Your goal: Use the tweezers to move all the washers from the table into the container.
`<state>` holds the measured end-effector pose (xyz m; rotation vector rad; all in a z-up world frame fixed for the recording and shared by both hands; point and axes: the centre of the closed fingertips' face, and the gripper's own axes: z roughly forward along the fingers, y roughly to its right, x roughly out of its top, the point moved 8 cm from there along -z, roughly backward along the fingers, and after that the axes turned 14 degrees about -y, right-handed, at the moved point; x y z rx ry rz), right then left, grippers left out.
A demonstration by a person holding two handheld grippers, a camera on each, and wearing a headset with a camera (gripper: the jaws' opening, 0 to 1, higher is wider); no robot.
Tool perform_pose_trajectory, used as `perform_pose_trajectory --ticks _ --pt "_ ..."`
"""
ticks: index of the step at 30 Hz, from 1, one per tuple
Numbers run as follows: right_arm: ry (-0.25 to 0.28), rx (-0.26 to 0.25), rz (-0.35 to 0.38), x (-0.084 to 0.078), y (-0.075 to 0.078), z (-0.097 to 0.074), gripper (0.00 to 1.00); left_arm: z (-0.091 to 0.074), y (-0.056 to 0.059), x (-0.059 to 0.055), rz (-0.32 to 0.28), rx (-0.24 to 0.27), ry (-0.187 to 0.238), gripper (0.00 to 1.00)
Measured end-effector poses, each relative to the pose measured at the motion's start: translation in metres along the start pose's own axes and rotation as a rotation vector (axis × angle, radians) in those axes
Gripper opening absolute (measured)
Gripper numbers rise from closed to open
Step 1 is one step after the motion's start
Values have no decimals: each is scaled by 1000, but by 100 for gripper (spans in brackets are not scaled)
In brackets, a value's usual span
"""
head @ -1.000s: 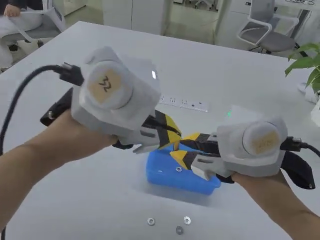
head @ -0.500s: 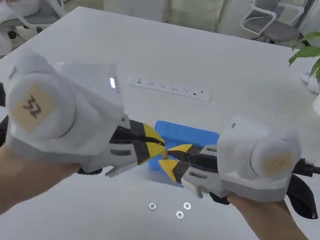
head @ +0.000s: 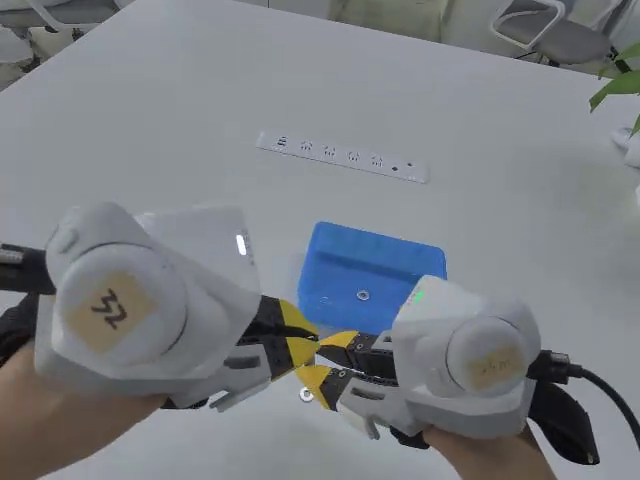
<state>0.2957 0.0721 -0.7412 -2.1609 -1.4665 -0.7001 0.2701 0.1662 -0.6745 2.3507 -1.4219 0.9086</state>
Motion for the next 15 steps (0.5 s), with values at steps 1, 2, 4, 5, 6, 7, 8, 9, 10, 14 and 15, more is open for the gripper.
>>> perform_pose_trajectory --ticks 1,2,4,5,6,7,8,9,10,14,15 --pt "2 2 3 -1 1 2 12 2 0 0 0 -1 -1 0" --pt "-3 6 9 -3 2 4 12 4 -1 -2 -2 -8 -2 0" --pt "-15 6 18 -6 4 7 12 9 -1 -4 3 -14 -14 0" --pt "-17 10 21 -8 4 9 12 11 -1 -5 2 -19 -15 0" --pt "-20 15 25 -9 4 10 12 13 -1 -6 -1 -27 -15 0" --pt "-25 19 29 -11 4 11 12 15 -1 -7 -3 -34 -18 0" --pt "-28 25 32 -13 4 12 12 16 -2 -8 -4 -39 -22 0" --pt "-31 32 41 -14 4 14 12 18 -2 -9 -4 -43 -26 0" --pt "-31 33 44 -14 4 15 12 18 -1 -9 -5 -45 -28 0" --pt "-35 31 50 -16 5 16 13 20 -1 -11 -7 -45 -28 0" --pt "-38 31 50 -16 5 17 13 22 -1 -12 -5 -44 -32 0"
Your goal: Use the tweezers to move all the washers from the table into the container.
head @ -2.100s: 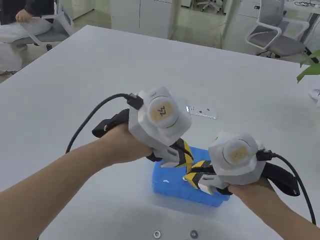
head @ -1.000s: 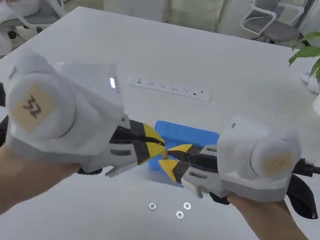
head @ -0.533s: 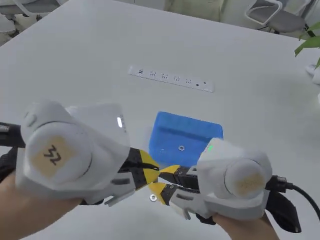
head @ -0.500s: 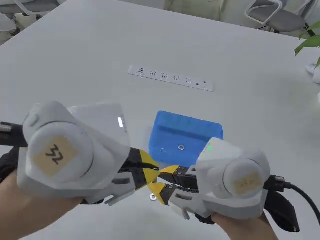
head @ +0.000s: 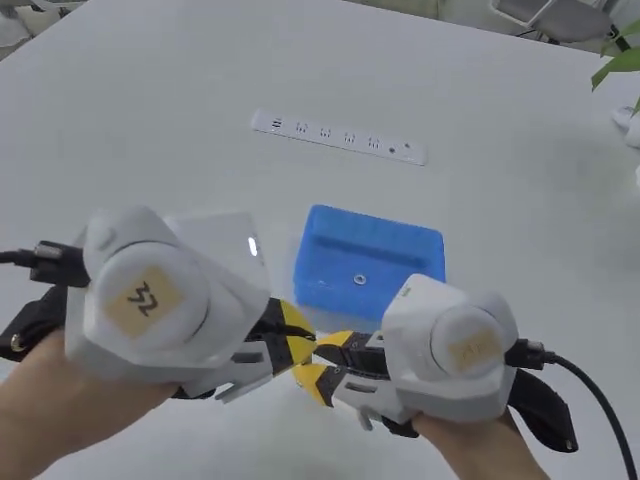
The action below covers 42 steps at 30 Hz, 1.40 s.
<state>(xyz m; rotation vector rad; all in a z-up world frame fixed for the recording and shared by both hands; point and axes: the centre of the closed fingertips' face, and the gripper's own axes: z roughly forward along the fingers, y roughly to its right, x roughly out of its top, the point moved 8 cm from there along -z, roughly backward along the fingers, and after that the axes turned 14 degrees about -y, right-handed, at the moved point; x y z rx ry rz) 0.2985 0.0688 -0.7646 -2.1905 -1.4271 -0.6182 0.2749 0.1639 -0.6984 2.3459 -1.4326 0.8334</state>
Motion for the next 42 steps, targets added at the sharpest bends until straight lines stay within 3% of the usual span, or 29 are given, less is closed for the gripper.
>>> perform_pose_trajectory --ticks 8,12,19,20,21,23,28,35,42 --pt "-18 2 -3 -3 0 8 11 6 -1 -5 14 0 -30 0" --pt "-17 4 4 -3 1 8 12 7 -2 -3 20 -5 -25 0" --pt "-23 -11 -49 2 1 5 13 9 -2 -1 17 -15 -19 0" --pt "-23 -7 -52 2 1 5 11 8 -2 -1 19 -17 -24 0" --pt "-24 30 -61 2 -3 6 9 8 -2 -1 21 -16 -29 0" --pt "-25 -3 -93 2 -3 6 8 7 -1 -1 17 -28 -40 0" --pt "-31 -6 -100 3 -4 6 7 6 0 -2 22 -19 -45 0" --pt "-25 -36 -123 8 -6 -6 6 0 3 11 71 -12 -47 0" --pt "10 -81 -124 16 3 -28 6 -9 -2 32 112 3 -9 0"
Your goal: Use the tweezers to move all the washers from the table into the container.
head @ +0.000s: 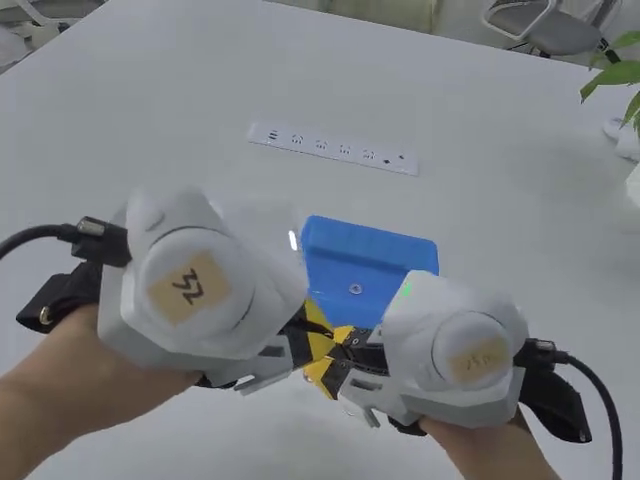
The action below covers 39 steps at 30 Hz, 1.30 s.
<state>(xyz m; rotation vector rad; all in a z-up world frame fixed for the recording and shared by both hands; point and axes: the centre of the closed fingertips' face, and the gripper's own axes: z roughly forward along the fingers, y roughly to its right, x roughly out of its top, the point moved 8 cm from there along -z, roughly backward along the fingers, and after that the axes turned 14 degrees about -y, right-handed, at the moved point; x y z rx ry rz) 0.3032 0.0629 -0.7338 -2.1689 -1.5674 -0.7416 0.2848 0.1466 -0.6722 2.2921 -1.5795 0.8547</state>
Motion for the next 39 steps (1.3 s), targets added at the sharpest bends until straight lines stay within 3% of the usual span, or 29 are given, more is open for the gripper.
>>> perform_pose_trajectory --ticks 13,22,28,32,39 --pt "48 -87 -26 17 26 -21 6 -7 -15 31 93 61 35 0" --pt "78 -141 -29 26 47 -27 6 -6 -33 42 111 110 70 0" --pt "77 -170 -37 27 63 -22 6 3 -44 45 116 142 87 0" --pt "52 -165 -41 24 70 -12 6 15 -52 40 118 153 70 0" --pt "4 -147 -47 14 78 6 5 33 -61 32 100 123 52 0"
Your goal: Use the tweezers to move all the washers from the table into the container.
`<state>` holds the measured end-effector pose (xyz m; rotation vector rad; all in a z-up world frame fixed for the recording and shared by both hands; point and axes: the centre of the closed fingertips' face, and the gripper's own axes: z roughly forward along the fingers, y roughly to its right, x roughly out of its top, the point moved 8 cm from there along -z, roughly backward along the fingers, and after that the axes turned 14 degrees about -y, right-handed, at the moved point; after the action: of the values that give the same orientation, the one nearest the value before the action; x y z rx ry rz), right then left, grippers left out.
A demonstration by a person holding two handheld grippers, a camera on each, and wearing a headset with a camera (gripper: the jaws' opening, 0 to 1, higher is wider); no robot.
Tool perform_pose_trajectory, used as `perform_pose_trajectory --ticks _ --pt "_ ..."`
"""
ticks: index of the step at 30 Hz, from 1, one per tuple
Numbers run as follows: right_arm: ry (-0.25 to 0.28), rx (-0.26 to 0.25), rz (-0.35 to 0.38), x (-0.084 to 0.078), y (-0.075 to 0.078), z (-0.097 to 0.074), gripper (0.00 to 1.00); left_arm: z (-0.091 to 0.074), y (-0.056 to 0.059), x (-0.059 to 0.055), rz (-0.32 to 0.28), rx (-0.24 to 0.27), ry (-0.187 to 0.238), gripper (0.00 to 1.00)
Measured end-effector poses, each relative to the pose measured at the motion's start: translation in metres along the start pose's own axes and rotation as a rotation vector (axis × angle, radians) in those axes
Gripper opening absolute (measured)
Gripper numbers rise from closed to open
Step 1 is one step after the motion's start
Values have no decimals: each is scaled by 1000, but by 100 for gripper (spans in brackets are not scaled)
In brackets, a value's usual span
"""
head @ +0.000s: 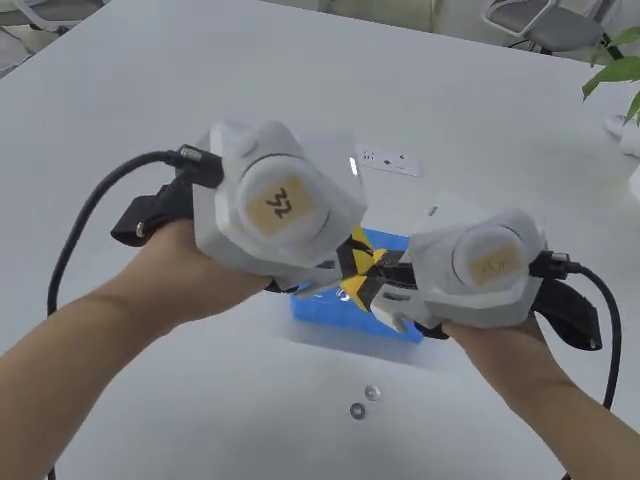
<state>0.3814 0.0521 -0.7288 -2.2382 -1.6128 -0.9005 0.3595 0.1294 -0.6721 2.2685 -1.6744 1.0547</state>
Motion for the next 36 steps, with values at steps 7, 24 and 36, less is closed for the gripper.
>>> perform_pose_trajectory --ticks 7,24,36 --pt "-35 19 10 -8 5 16 5 17 -7 -12 -51 -31 2 0" --pt "-41 56 108 -17 17 35 7 34 -11 -20 -60 -29 -24 0" --pt "2 16 107 -8 10 10 9 8 -3 -6 -19 6 -28 0"
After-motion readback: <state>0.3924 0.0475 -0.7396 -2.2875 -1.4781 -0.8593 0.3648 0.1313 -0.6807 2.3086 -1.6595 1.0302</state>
